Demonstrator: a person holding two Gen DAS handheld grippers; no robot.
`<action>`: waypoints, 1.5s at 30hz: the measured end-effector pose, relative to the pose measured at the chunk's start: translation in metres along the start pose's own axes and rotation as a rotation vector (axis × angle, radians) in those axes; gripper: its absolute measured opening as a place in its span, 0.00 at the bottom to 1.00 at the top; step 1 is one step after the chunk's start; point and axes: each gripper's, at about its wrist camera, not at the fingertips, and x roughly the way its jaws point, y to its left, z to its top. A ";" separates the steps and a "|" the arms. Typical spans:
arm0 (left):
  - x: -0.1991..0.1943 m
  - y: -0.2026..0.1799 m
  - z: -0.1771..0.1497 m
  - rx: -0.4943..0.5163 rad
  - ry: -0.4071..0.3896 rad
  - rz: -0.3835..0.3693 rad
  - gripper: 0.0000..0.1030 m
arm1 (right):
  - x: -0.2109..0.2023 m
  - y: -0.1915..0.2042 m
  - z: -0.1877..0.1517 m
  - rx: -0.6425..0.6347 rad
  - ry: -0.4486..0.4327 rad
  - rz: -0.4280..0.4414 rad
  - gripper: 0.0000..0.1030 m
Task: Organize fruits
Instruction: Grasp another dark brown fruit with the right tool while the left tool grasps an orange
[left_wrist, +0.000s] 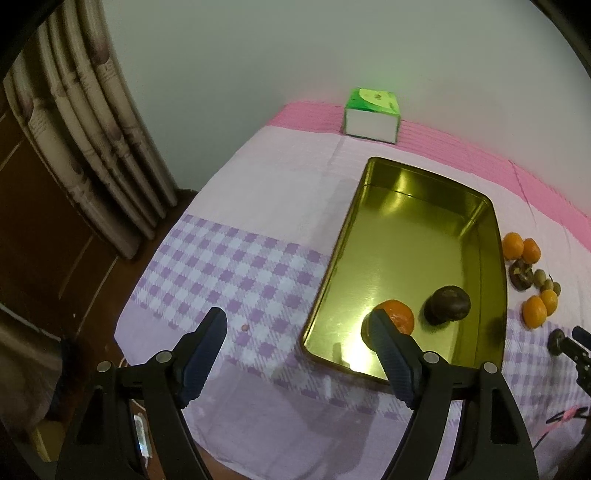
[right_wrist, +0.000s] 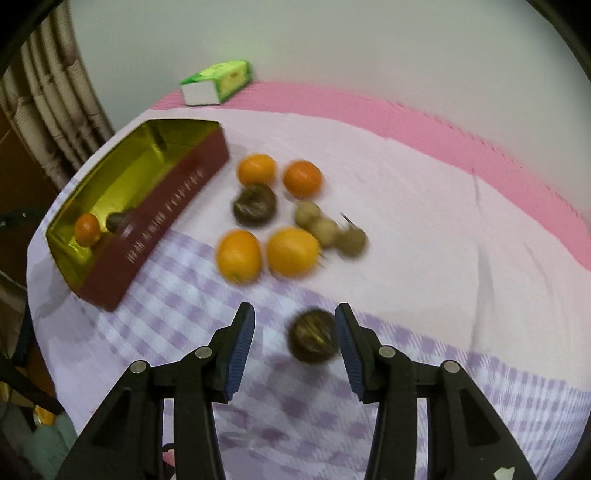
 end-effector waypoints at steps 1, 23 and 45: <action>-0.002 -0.003 0.000 0.012 -0.003 -0.006 0.77 | 0.002 -0.003 -0.003 0.007 0.004 0.000 0.42; -0.025 -0.151 -0.006 0.262 0.016 -0.184 0.77 | 0.025 -0.010 -0.016 0.000 -0.012 0.046 0.35; 0.019 -0.233 0.011 0.173 0.256 -0.341 0.75 | 0.018 -0.109 -0.027 0.138 -0.134 -0.134 0.34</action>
